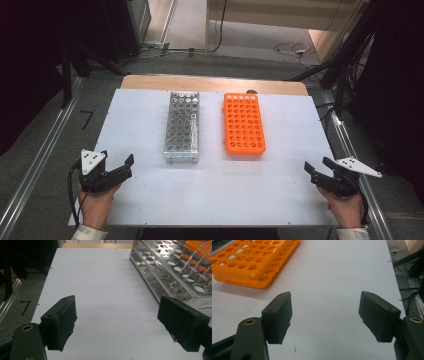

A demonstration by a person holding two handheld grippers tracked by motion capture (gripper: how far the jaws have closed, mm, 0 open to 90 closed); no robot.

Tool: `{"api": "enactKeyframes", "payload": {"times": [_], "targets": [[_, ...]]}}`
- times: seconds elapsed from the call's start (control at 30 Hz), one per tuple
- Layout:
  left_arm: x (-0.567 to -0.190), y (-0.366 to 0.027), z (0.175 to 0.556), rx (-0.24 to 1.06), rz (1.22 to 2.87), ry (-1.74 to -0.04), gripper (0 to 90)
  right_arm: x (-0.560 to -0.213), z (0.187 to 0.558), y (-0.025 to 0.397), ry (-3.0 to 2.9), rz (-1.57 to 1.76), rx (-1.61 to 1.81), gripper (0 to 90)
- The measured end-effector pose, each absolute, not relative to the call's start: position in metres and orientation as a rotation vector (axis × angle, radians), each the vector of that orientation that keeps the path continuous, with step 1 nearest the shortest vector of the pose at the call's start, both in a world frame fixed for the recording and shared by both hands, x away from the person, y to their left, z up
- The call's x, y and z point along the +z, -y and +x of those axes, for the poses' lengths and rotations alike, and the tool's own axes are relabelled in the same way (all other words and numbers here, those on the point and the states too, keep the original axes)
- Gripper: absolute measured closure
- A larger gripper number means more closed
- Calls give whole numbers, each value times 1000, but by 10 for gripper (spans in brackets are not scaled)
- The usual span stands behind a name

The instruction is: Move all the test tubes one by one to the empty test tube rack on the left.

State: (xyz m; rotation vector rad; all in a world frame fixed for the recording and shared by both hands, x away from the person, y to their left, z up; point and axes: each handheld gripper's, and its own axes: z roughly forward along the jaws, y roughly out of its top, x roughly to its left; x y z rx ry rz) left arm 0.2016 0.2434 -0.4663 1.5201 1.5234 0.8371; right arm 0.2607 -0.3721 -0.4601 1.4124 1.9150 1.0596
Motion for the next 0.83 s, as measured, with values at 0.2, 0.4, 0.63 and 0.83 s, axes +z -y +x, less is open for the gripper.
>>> {"api": "enactKeyframes", "payload": {"times": [0.2,0.4,0.63,0.83], "targets": [[-468,-248,200,847,1514,-1538,154,-465,260,381,-1905,1440,1031,252],[-474,-256,200,839,1528,-1572,148,-472,261,390,-1894,1481,1002,251],[-477,-260,200,801,1518,-1590,148,-475,263,390,-1902,1481,982,248],[-479,-259,202,788,1524,-1588,148,-484,271,386,-1936,1495,933,178]]}}
